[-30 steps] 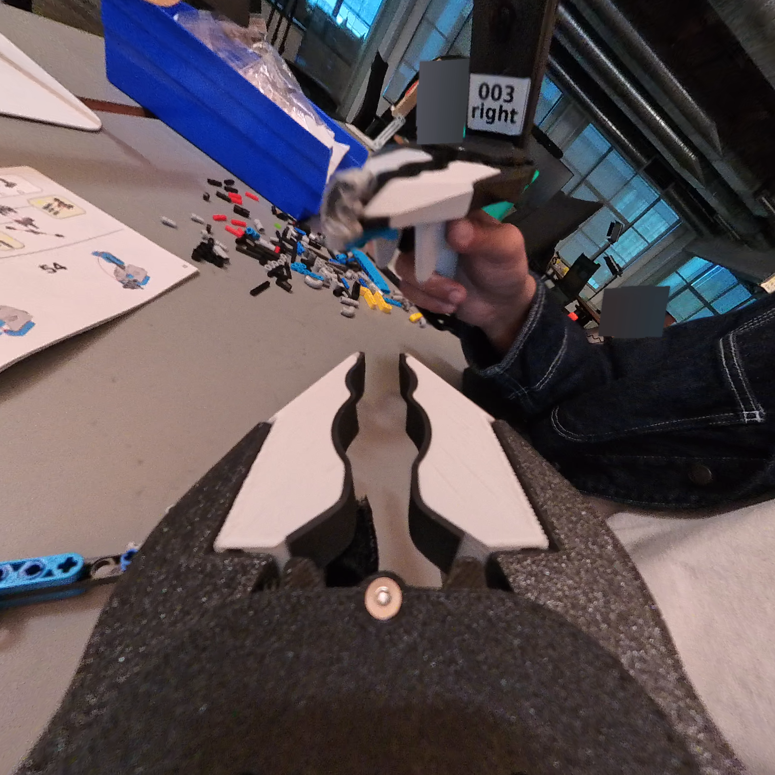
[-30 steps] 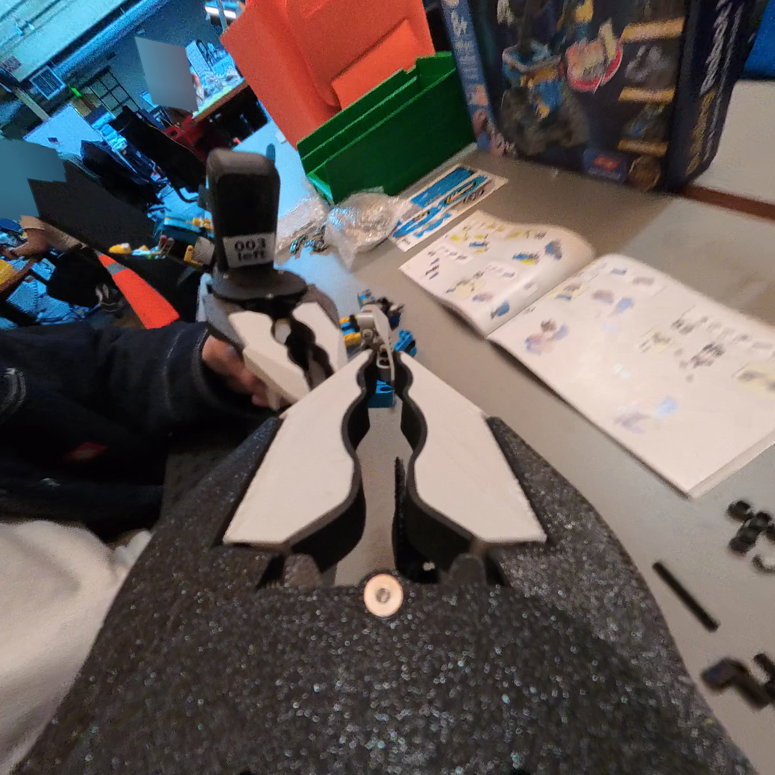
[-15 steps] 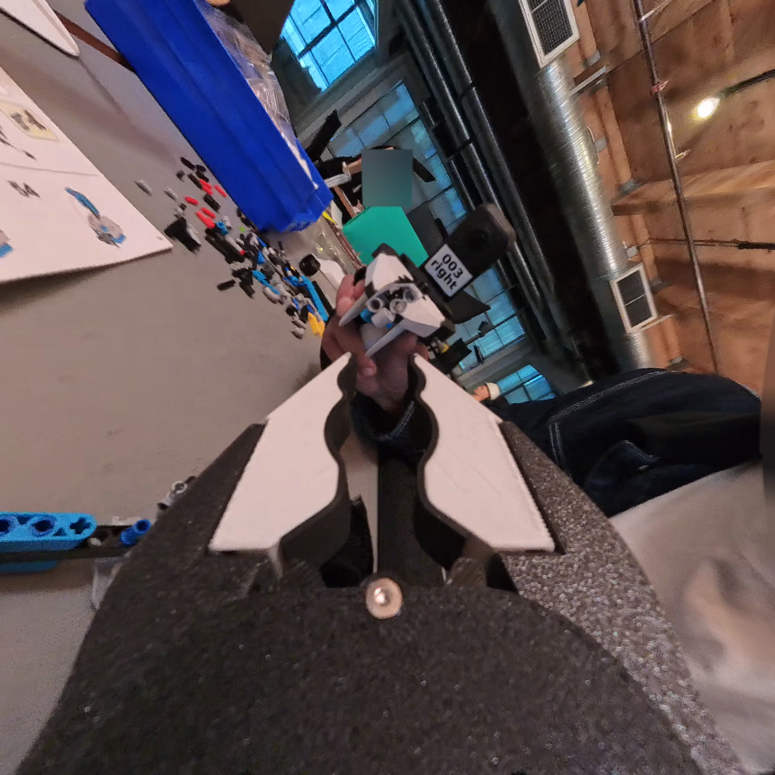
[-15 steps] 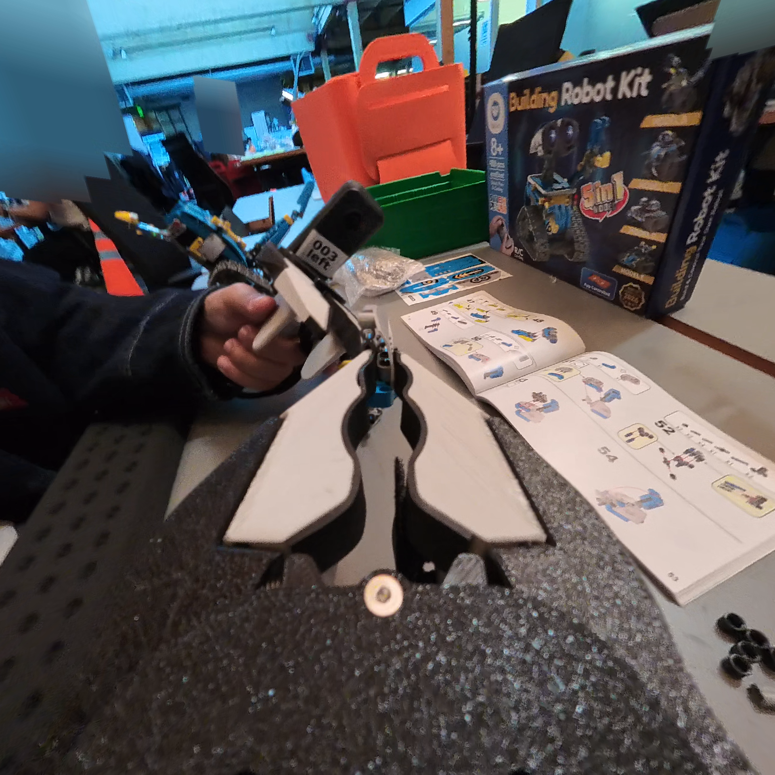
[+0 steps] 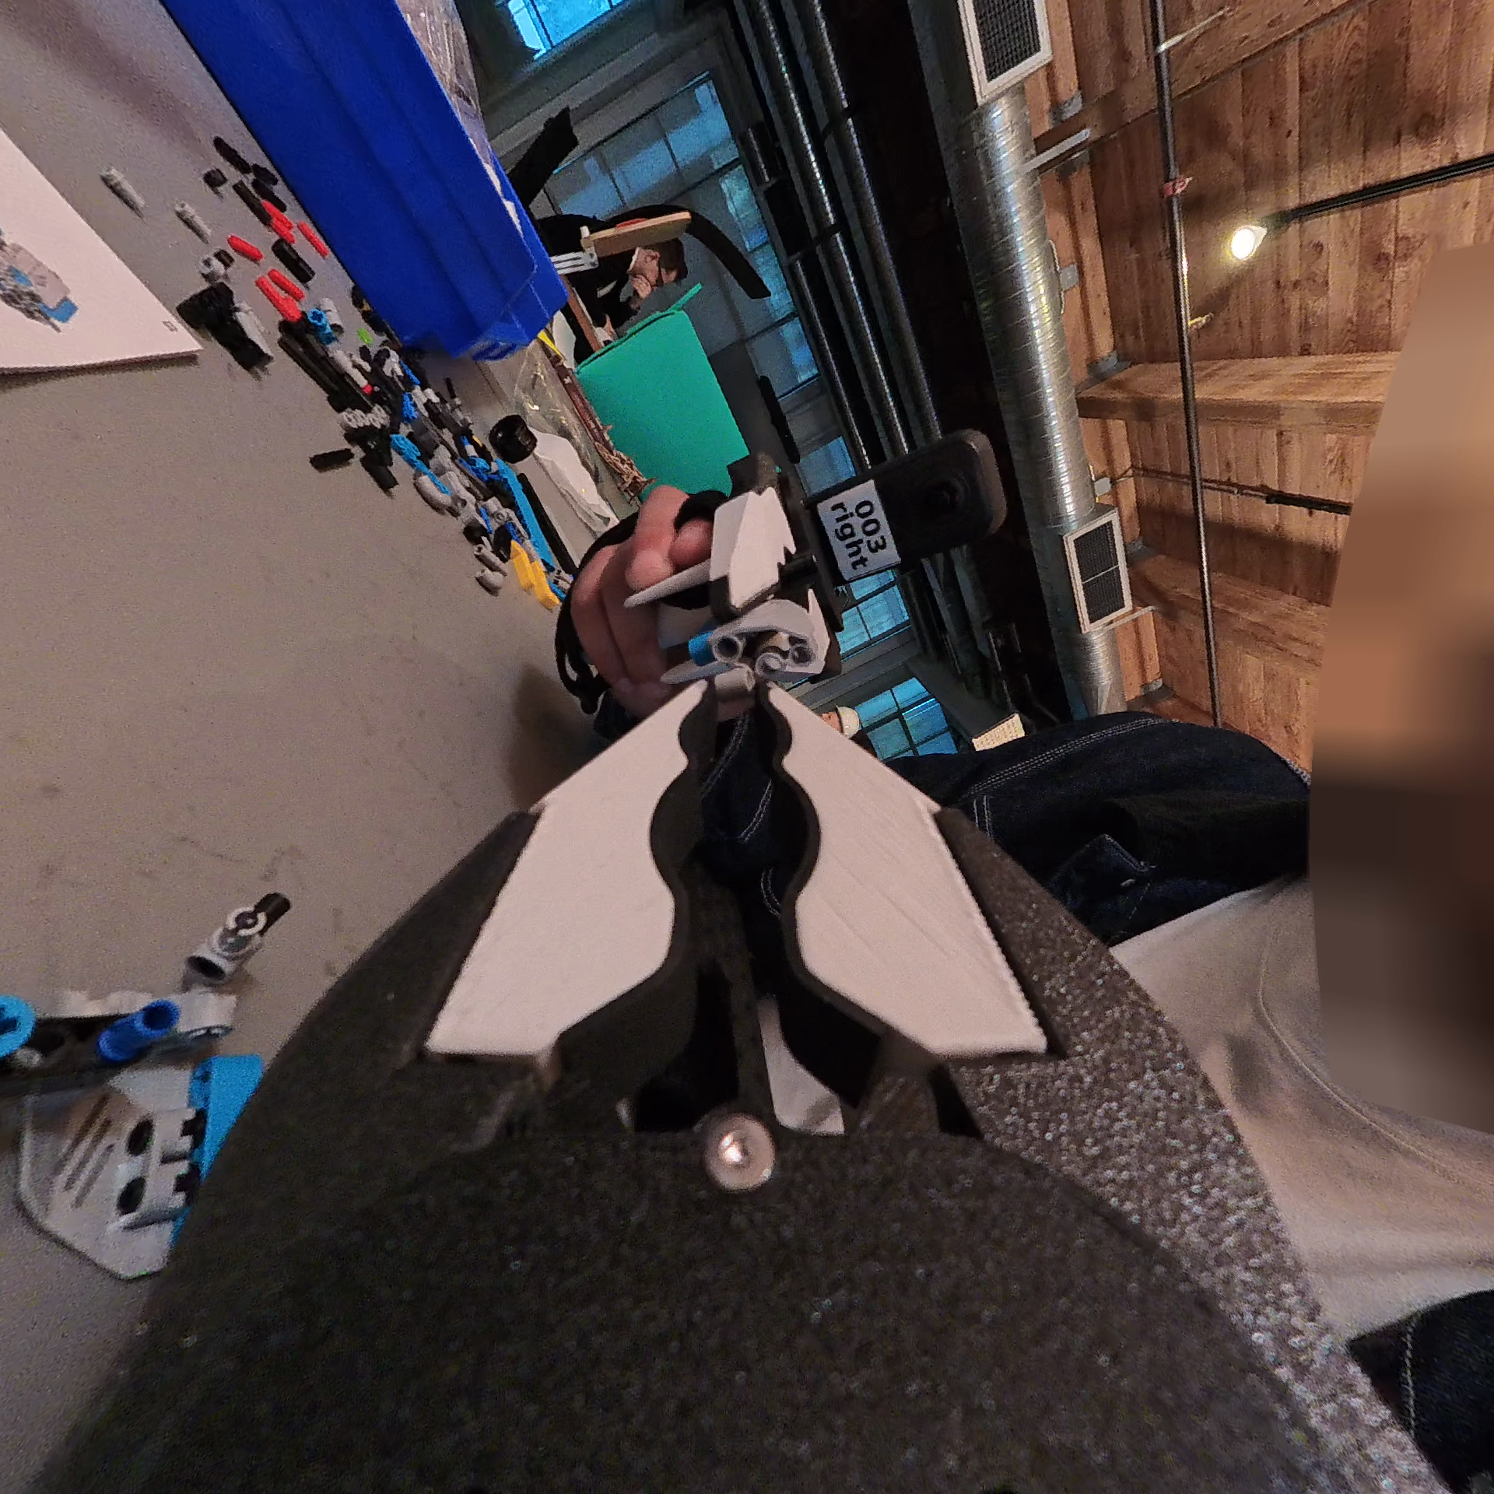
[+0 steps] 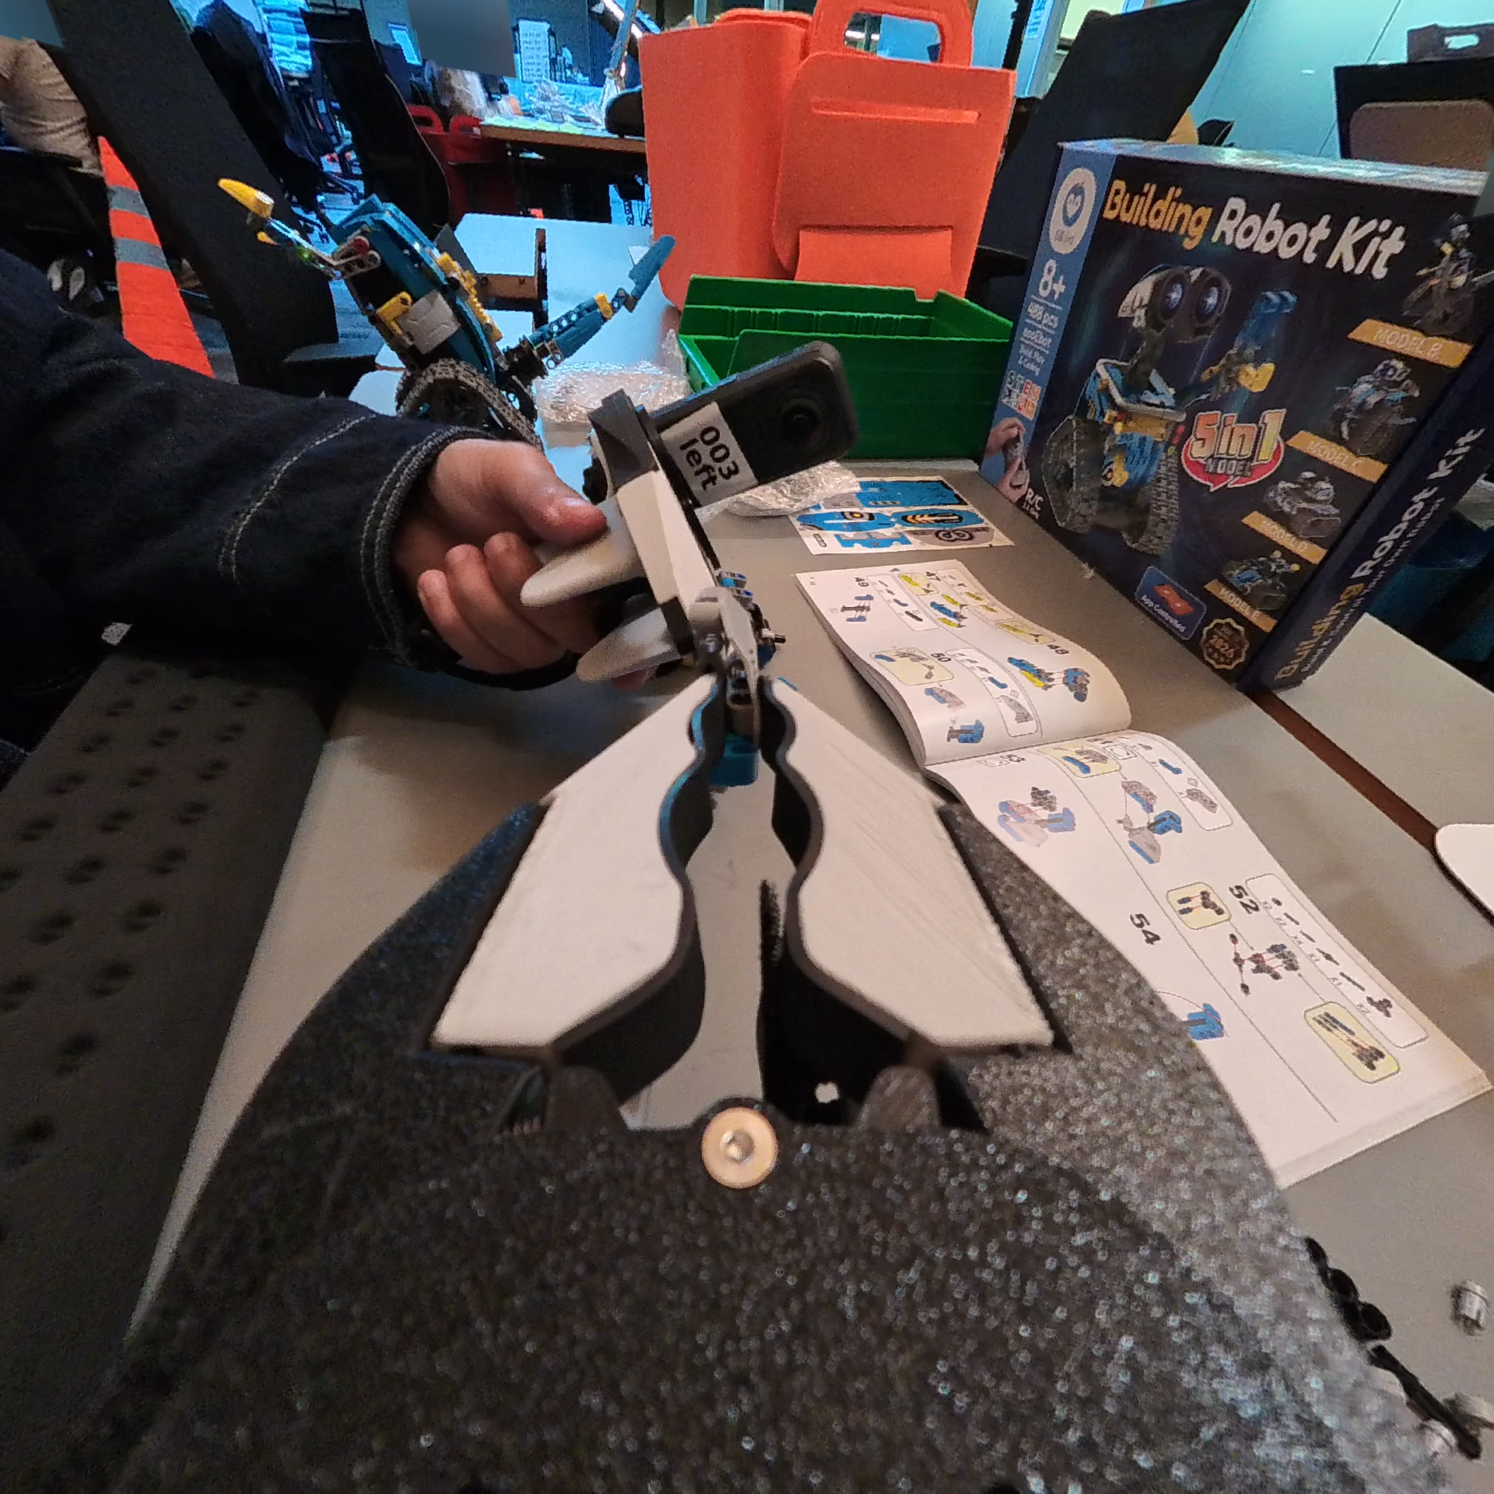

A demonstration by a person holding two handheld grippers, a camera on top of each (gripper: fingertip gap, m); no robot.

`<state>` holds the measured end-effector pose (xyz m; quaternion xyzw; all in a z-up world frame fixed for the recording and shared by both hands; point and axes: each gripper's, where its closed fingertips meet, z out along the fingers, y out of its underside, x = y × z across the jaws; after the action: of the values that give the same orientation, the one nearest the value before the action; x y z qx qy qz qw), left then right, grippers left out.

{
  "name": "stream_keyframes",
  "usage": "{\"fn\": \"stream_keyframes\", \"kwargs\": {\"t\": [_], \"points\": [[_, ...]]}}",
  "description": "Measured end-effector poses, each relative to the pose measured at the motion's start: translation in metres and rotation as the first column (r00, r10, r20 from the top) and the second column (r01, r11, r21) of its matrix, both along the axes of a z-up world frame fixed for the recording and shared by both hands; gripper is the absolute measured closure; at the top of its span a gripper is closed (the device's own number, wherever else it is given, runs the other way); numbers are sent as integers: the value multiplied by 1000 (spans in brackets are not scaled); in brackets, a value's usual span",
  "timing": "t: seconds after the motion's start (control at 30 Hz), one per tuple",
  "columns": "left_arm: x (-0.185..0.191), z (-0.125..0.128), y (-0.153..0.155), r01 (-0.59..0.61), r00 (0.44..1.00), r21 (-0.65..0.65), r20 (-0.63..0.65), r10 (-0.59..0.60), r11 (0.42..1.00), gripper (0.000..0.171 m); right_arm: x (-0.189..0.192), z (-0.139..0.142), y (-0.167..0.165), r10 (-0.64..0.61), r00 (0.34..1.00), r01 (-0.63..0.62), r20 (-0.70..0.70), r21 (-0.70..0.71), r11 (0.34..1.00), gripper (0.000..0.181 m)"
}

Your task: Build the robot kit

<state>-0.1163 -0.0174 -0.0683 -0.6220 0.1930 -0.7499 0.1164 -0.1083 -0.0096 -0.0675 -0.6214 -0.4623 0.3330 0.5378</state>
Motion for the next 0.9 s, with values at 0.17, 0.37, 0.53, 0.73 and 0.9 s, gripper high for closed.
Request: {"fn": "stream_keyframes", "kwargs": {"t": [0.17,0.37,0.53,0.73,0.9], "points": [[-1,2,0,0,1000,9,12,0,1000,161,0,2,-1,10,1000,-10,-20,-12,1000,176],[-3,-7,1,1,999,27,-32,0,1000,164,-3,-7,-1,16,1000,-15,27,-18,1000,175],[-5,-4,11,-93,988,249,-94,120,964,164,-5,-9,8,-14,988,-38,-151,-336,941,176],[-4,-4,15,-140,950,557,-159,270,819,164,-5,-14,13,-74,926,-210,-369,-670,712,175],[-1,-2,12,-115,924,740,-165,346,662,163,-4,-12,10,-84,884,-330,-460,-741,585,176]]}}
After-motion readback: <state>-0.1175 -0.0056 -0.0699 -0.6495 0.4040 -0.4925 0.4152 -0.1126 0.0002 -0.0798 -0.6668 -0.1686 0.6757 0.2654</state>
